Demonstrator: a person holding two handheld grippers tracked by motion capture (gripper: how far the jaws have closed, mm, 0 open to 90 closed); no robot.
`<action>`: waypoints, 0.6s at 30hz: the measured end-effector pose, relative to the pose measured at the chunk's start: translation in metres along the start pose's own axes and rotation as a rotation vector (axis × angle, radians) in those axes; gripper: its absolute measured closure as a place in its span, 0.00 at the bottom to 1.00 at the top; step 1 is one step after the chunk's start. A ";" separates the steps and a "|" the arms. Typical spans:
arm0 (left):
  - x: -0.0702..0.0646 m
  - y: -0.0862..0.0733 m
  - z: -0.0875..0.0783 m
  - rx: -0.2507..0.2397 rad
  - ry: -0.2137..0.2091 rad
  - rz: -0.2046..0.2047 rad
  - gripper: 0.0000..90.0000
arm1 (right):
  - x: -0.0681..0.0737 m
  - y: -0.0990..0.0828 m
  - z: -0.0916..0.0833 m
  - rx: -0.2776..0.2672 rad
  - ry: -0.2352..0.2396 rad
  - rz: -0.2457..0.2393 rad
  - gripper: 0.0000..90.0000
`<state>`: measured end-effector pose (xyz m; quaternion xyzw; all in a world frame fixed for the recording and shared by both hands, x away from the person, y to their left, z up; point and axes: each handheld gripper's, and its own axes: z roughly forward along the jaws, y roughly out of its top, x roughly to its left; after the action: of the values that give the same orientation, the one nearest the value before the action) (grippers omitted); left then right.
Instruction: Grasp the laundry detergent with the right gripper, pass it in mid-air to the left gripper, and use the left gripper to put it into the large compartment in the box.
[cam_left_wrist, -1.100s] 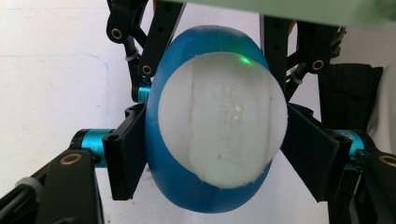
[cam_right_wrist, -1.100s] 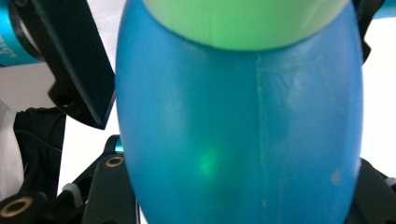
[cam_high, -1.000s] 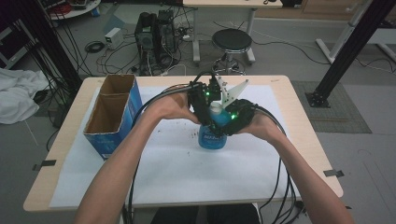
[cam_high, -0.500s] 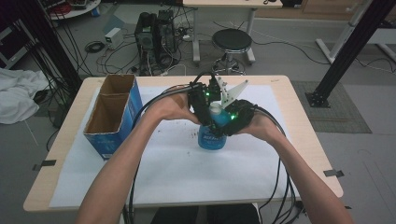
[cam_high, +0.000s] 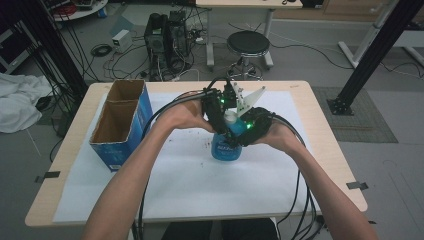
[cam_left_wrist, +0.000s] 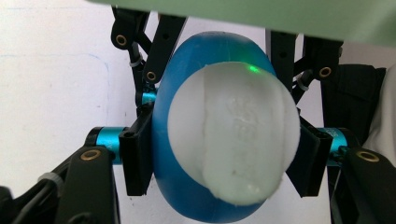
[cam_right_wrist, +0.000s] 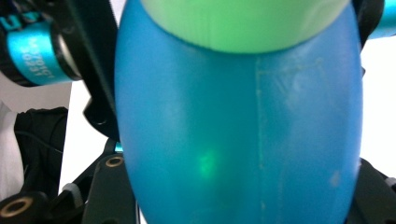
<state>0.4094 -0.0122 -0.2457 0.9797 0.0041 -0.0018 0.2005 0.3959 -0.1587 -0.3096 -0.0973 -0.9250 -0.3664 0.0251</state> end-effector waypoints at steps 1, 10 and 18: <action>0.000 0.000 0.000 0.000 0.000 0.000 0.41 | 0.000 0.000 0.000 0.001 -0.002 -0.002 0.49; -0.001 -0.001 -0.001 -0.020 0.011 -0.002 0.42 | -0.002 0.000 0.001 -0.031 -0.001 -0.045 0.48; -0.002 0.000 0.000 -0.016 0.018 -0.016 0.42 | -0.003 -0.003 0.004 -0.070 0.001 -0.046 0.47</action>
<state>0.4078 -0.0117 -0.2456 0.9780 0.0136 0.0056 0.2081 0.3981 -0.1587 -0.3150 -0.0765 -0.9136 -0.3991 0.0136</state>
